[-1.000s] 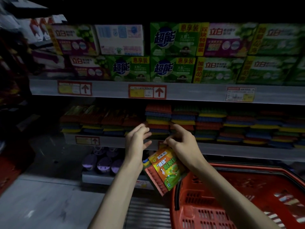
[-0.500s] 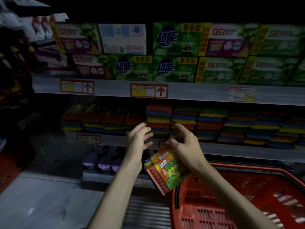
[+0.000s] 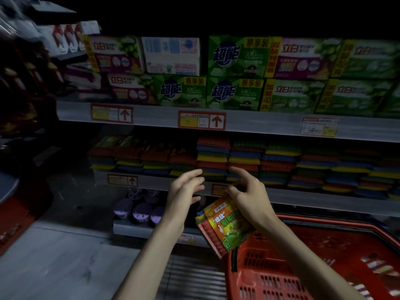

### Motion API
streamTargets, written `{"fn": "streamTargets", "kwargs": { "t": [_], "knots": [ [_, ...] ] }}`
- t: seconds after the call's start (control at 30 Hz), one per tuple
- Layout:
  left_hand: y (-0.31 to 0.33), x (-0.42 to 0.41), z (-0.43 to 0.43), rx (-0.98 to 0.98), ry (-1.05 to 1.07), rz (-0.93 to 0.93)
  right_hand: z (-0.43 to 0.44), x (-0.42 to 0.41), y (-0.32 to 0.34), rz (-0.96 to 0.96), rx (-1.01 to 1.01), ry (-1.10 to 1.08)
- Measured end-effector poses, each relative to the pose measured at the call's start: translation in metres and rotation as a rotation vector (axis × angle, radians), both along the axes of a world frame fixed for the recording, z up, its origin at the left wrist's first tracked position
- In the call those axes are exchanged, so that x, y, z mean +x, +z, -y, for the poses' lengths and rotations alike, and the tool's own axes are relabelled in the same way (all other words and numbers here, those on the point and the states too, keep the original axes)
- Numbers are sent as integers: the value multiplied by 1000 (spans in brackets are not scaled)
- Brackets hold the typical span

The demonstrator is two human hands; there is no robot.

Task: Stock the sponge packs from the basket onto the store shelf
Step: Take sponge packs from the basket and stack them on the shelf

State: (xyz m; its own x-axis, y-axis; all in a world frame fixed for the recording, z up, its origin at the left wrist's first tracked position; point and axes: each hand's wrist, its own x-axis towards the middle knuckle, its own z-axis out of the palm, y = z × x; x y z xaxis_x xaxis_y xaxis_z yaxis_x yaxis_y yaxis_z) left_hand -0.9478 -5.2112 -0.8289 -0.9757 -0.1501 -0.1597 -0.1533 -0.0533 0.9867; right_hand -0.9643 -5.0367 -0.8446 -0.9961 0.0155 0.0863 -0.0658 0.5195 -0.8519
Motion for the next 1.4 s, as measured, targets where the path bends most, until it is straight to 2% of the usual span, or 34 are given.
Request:
{"fn": "streamTargets", "kwargs": {
  "t": [0.17,0.33,0.43,0.63,0.7,0.87,1.1,1.2,1.27,1.3,1.4],
  "knots": [
    [0,22,6,-89,-114,-4,-8,6,0,-13,-146,-74],
    [7,46,16,-131,-328,56,-5,13,12,74,-486,-159],
    [3,58,14,-55,-399,28,6,23,26,145,-614,-129],
    [6,67,26,240,-298,-79,6,44,54,267,-835,54],
    [8,71,28,262,-326,-94,4,53,58,277,-822,130],
    [10,79,18,109,-307,-126,-2,72,48,153,-700,211],
    [4,83,-6,77,-252,-163,-8,85,51,57,-614,228],
    [3,84,-13,107,-243,-157,-10,80,53,111,-585,249],
    [3,86,-16,131,-248,-148,-19,83,48,133,-534,382],
    [4,87,-17,139,-254,-145,-24,85,45,154,-588,383],
    [4,88,-18,117,-297,-133,-27,86,51,257,-492,326]
  ]
}}
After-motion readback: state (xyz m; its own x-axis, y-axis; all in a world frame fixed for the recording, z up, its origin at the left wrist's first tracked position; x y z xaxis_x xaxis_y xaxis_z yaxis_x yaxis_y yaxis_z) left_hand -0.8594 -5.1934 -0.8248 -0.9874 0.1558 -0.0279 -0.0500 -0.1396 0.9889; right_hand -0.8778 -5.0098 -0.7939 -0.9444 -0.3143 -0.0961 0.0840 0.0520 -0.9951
